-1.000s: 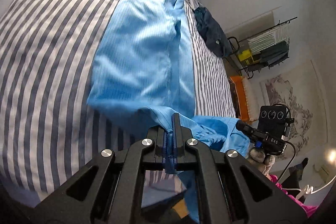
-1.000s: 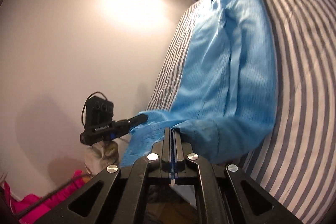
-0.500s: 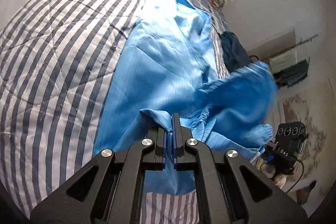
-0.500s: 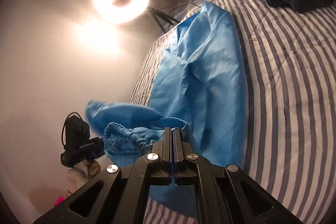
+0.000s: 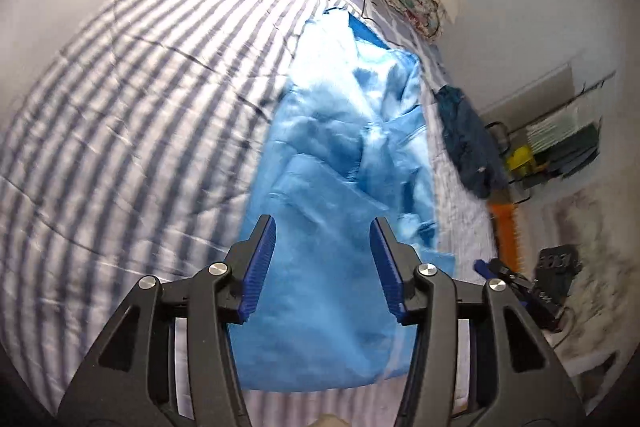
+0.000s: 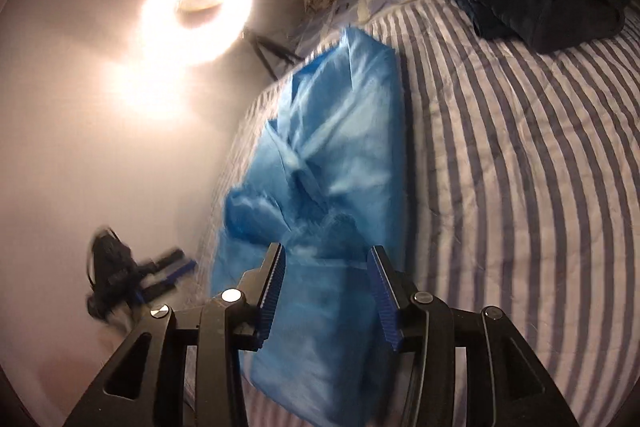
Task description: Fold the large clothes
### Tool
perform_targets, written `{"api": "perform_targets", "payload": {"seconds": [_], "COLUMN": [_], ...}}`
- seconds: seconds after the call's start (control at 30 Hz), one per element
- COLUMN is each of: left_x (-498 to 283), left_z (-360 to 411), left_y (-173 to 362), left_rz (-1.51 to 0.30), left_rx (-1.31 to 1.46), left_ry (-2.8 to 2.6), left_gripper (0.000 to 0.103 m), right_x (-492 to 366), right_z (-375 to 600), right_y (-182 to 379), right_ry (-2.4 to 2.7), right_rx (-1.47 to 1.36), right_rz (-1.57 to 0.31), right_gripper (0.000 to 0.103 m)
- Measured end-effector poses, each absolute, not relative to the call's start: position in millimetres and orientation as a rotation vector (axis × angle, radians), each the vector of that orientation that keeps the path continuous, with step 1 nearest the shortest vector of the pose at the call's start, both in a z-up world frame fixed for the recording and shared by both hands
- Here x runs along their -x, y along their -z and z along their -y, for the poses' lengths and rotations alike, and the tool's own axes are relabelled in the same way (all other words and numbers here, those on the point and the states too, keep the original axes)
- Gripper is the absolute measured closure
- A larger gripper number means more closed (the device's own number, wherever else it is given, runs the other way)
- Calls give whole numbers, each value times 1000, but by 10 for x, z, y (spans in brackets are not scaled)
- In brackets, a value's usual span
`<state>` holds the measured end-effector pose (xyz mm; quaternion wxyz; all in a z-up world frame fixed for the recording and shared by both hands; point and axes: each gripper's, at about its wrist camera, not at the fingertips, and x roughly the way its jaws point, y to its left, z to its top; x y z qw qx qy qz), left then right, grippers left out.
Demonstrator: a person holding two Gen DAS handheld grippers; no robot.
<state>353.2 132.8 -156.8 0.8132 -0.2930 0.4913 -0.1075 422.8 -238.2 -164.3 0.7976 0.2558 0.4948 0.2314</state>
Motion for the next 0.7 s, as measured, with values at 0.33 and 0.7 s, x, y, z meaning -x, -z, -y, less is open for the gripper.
{"api": "perform_targets", "payload": {"seconds": [0.33, 0.7], "left_x": [-3560, -3483], "left_z": [-1114, -1217], "left_y": [2007, 2161], "left_rz": [-1182, -1170], "left_rx": [502, 524], "left_ry": [265, 213], "left_gripper": [103, 103], "right_x": [-4137, -4299], "right_z": [2175, 1827], "right_y": [2076, 1774], "right_ry": [-532, -460], "right_rx": [-456, -235], "right_rz": [-1194, -1057], "right_gripper": [82, 103]}}
